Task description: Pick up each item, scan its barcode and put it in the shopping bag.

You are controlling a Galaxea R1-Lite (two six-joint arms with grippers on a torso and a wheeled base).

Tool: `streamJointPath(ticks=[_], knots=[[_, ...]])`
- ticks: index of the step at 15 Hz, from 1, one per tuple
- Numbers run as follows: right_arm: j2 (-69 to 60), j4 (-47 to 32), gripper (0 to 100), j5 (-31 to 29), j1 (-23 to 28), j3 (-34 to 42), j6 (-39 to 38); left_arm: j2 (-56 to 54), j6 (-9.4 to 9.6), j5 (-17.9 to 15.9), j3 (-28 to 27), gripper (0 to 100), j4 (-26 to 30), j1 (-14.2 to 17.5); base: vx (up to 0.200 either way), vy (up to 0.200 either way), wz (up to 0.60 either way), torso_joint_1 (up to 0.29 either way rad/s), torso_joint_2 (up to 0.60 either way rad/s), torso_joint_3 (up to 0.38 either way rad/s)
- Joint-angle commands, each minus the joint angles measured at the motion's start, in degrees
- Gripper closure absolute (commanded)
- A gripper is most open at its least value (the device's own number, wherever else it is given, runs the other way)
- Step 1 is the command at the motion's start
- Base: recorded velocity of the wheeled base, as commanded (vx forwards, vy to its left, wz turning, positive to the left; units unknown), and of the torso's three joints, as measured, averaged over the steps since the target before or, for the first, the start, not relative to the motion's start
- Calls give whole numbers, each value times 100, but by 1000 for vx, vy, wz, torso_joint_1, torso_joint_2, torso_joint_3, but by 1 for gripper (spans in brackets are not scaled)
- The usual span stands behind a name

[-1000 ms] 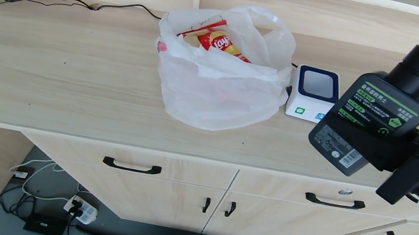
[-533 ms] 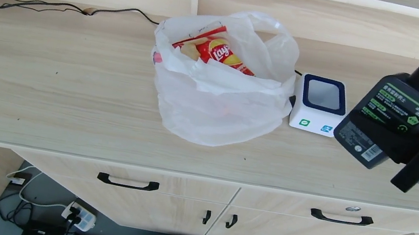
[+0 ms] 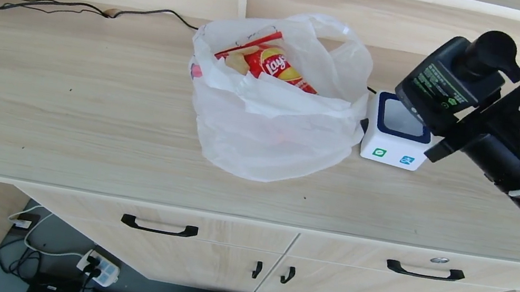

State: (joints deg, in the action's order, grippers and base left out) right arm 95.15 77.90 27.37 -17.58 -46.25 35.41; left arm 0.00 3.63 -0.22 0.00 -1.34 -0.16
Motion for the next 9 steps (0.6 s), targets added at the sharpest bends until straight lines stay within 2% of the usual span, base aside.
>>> streamJointPath(ticks=[1,3,6,9], knots=[[979,191,100,665,431,-525,721,9,6,4,0,0,-7,-2,0,0,0,0,0,0],[1146,182,100,876,519,-763,950,9,6,4,0,0,-15,-2,0,0,0,0,0,0],[1349,182,100,1368,923,-1589,1310,9,164,-4,0,0,-33,-2,0,0,0,0,0,0],[1392,182,100,1438,914,-1782,1328,9,76,-4,0,0,-7,-2,0,0,0,0,0,0]])
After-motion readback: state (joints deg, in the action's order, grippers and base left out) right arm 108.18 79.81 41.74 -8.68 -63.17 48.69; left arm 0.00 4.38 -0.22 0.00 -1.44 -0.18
